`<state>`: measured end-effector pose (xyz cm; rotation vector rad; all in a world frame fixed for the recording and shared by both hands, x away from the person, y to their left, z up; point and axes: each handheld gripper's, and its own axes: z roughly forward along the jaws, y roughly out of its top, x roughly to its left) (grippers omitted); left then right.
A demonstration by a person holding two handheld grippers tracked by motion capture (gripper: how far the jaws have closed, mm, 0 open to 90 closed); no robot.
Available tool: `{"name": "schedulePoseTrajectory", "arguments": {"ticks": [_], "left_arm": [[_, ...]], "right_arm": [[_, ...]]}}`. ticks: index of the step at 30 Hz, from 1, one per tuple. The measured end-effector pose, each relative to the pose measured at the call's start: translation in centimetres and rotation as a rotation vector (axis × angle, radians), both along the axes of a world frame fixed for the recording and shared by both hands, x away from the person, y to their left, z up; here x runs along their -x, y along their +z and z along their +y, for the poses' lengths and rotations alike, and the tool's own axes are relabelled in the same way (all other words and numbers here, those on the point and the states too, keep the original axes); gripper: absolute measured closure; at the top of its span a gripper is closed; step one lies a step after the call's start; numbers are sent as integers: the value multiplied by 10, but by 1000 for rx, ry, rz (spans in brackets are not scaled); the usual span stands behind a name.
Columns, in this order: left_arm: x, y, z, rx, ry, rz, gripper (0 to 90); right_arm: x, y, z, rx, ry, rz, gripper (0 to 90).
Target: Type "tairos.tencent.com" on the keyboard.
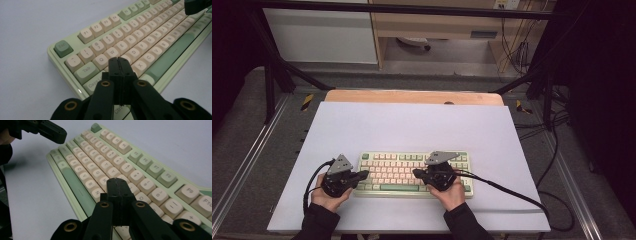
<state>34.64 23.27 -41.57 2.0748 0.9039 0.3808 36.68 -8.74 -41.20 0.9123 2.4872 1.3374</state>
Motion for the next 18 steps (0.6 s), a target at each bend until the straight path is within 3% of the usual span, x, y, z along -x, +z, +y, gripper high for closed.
{"name": "schedulePoseTrajectory", "arguments": {"ticks": [18], "left_arm": [[1, 4, -8, 3, -17, -6, 900]], "right_arm": [[2, -2, -32, 1, -44, 1, 900]]}}
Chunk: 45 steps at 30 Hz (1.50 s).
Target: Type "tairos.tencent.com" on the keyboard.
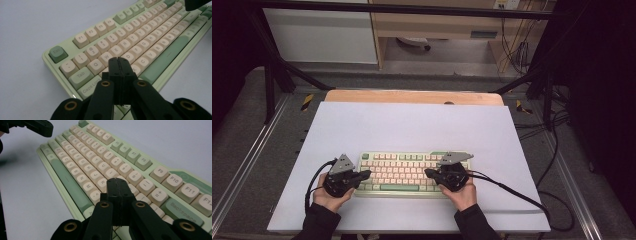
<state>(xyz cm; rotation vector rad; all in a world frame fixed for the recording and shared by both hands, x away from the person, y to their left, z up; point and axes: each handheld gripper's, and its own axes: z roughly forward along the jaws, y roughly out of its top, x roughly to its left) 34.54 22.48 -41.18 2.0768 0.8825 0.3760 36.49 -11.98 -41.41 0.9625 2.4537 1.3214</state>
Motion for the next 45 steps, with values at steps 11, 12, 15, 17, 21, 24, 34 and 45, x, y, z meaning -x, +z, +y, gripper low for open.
{"name": "schedulePoseTrajectory", "arguments": {"ticks": [11, 12, 15, 17, 21, 24, 34, 45], "left_arm": [[-2, 5, -14, -7, -23, -1, 900], [-3, 5, -16, -4, -26, 0, 900], [-4, 5, -22, -12, -36, 3, 900], [-5, 4, -27, -17, -45, 6, 900], [-7, 3, -34, -25, -59, 12, 900], [-7, 1, -39, -32, -68, 16, 900], [-10, -11, -49, -58, -85, 45, 900], [-10, -17, -52, -73, -95, 53, 900]], "right_arm": [[4, 0, -19, 3, -20, -5, 900], [5, 0, -21, 1, -26, -3, 900], [5, 0, -26, -2, -33, -2, 900], [6, 0, -28, -2, -34, -5, 900], [7, -1, -31, -4, -36, -2, 900], [7, -1, -33, -1, -37, 0, 900], [8, -4, -35, -1, -42, 4, 900], [9, -4, -36, -3, -40, 1, 900]]}}
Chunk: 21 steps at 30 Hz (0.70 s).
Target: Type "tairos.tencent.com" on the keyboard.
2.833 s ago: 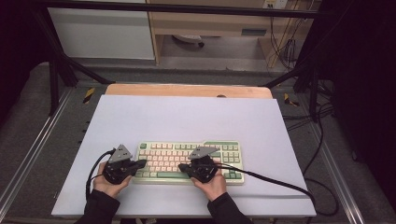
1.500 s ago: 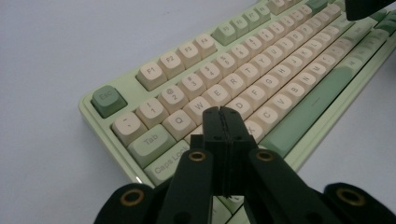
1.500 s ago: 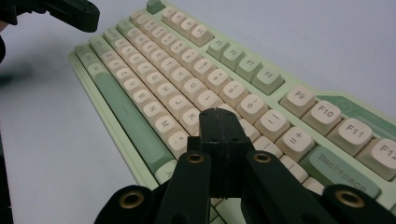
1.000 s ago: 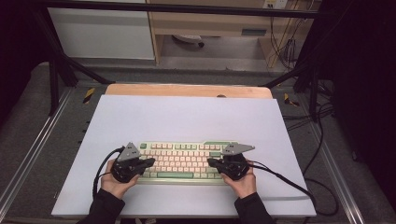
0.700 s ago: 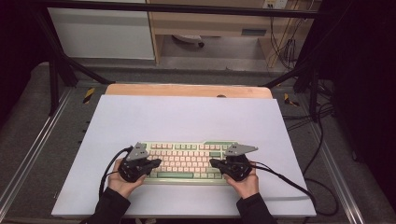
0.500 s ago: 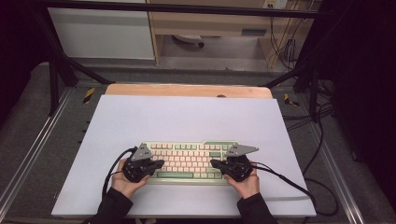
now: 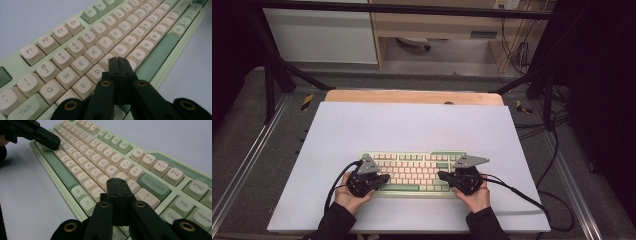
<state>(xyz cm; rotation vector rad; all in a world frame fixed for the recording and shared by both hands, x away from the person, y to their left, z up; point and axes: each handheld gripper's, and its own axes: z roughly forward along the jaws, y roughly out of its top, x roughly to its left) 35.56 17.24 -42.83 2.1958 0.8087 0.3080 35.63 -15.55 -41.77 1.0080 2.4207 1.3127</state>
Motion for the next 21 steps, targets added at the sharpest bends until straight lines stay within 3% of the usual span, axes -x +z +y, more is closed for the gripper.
{"name": "schedulePoseTrajectory", "arguments": {"ticks": [21], "left_arm": [[2, 18, 15, 33, 21, -39, 900]], "right_arm": [[0, -2, 1, 0, 2, 6, 900]]}}
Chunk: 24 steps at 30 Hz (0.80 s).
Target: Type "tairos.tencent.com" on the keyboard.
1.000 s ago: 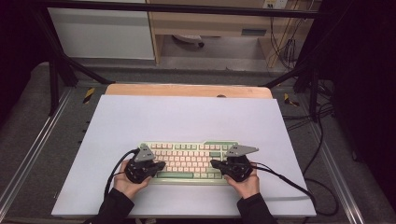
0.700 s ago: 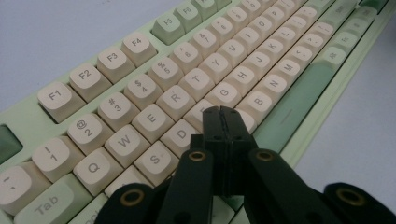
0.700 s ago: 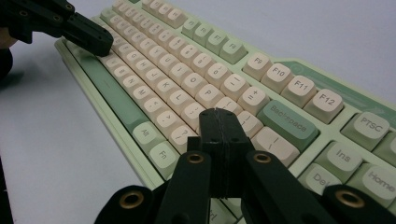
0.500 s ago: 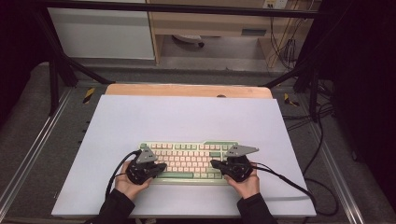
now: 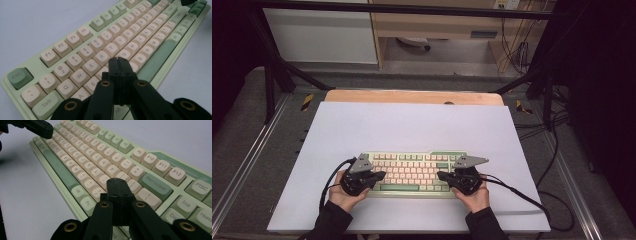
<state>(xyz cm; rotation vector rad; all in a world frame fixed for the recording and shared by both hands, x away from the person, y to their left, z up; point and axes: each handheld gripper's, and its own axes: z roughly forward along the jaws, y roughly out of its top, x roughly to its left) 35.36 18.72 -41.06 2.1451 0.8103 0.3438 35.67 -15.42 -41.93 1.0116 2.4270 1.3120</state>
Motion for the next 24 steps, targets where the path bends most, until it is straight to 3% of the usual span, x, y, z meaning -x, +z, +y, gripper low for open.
{"name": "schedulePoseTrajectory", "arguments": {"ticks": [14, 24], "left_arm": [[-13, 1, 4, -8, 38, 3, 900], [-26, -6, -1, -16, 71, 11, 900]], "right_arm": [[0, 0, 0, 2, 0, 1, 900], [0, 0, 0, 1, 0, 2, 900]]}}
